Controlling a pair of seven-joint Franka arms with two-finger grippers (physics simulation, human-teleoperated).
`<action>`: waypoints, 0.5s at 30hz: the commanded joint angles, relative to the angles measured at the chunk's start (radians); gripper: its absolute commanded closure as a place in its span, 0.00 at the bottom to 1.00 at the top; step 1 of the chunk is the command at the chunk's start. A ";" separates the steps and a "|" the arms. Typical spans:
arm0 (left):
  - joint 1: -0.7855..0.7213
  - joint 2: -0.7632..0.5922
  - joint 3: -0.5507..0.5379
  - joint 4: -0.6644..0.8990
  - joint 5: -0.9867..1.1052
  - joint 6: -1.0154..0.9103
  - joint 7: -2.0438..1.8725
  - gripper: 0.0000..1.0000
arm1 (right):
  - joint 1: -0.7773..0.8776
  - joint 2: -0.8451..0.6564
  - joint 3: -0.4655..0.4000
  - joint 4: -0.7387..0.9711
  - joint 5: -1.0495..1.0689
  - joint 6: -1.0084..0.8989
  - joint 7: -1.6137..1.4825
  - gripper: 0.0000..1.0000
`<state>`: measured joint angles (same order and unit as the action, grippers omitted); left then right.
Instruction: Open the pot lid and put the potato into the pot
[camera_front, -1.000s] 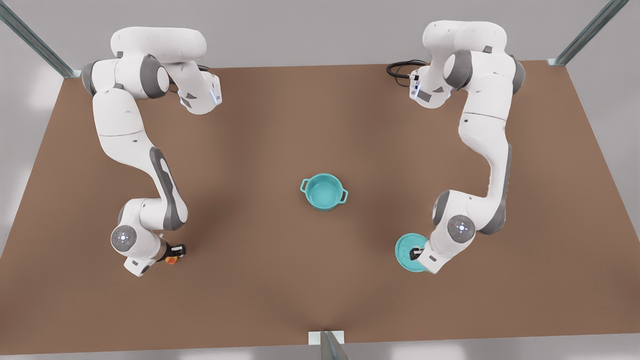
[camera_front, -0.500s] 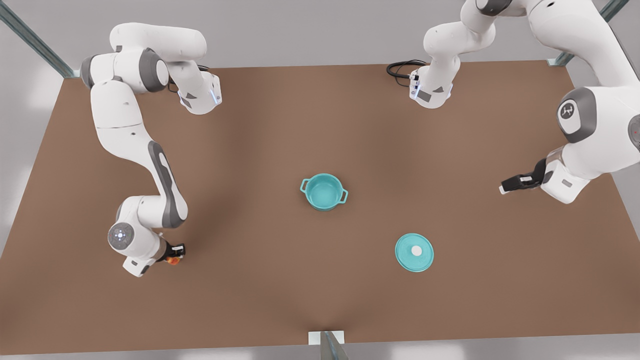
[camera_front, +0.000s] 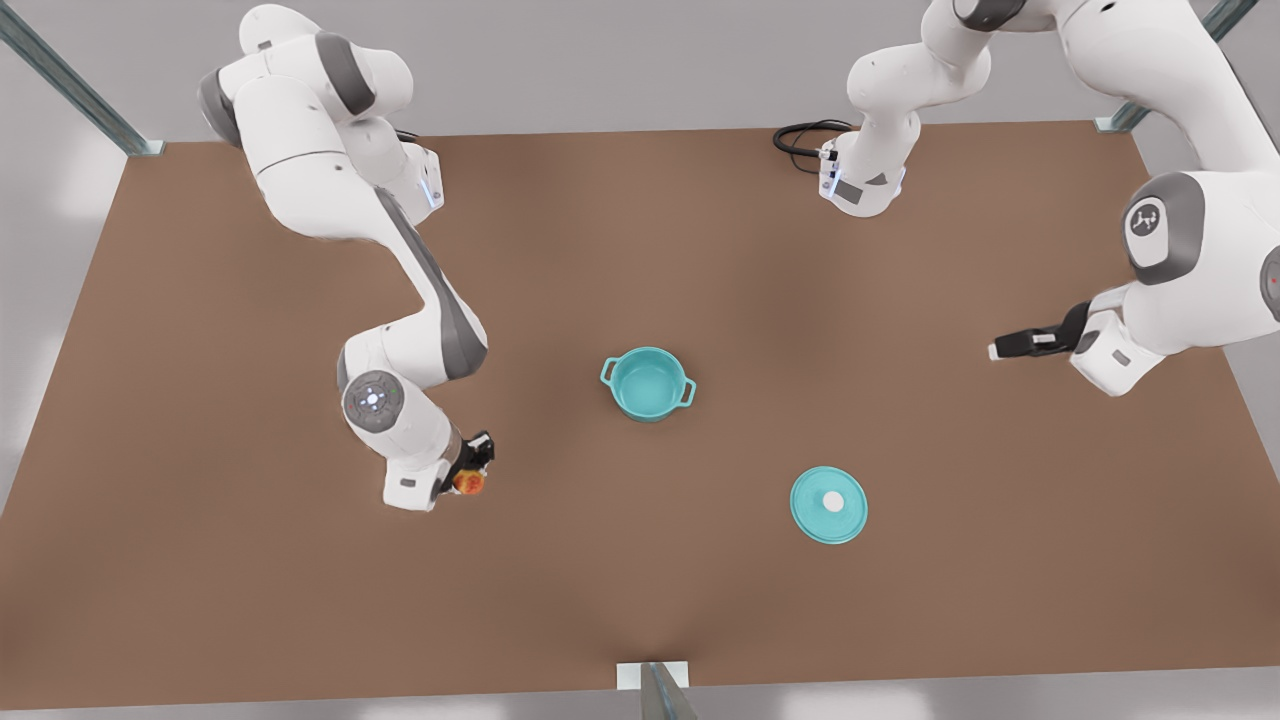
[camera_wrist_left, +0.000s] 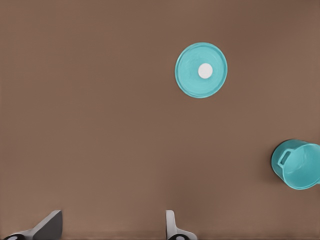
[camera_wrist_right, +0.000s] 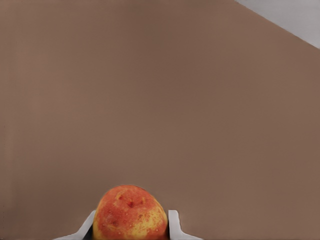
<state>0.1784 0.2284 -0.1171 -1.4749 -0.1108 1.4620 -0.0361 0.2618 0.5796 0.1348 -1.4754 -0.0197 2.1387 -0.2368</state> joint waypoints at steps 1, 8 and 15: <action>0.003 -0.001 -0.001 0.001 0.000 -0.025 0.059 0.00 | 0.048 -0.001 0.005 0.017 -0.011 -0.031 -0.003 0.49; 0.004 0.005 -0.004 0.002 -0.013 -0.023 0.048 0.00 | 0.257 0.000 0.006 0.015 0.000 -0.034 0.017 0.49; 0.003 0.023 -0.007 0.044 -0.015 -0.012 0.055 0.00 | 0.399 0.066 0.008 0.015 0.027 -0.017 0.054 0.49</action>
<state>0.1781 0.2525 -0.1238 -1.4331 -0.1228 1.4475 -0.0069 0.6473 0.6414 0.1425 -1.4602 -0.0032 2.1164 -0.2329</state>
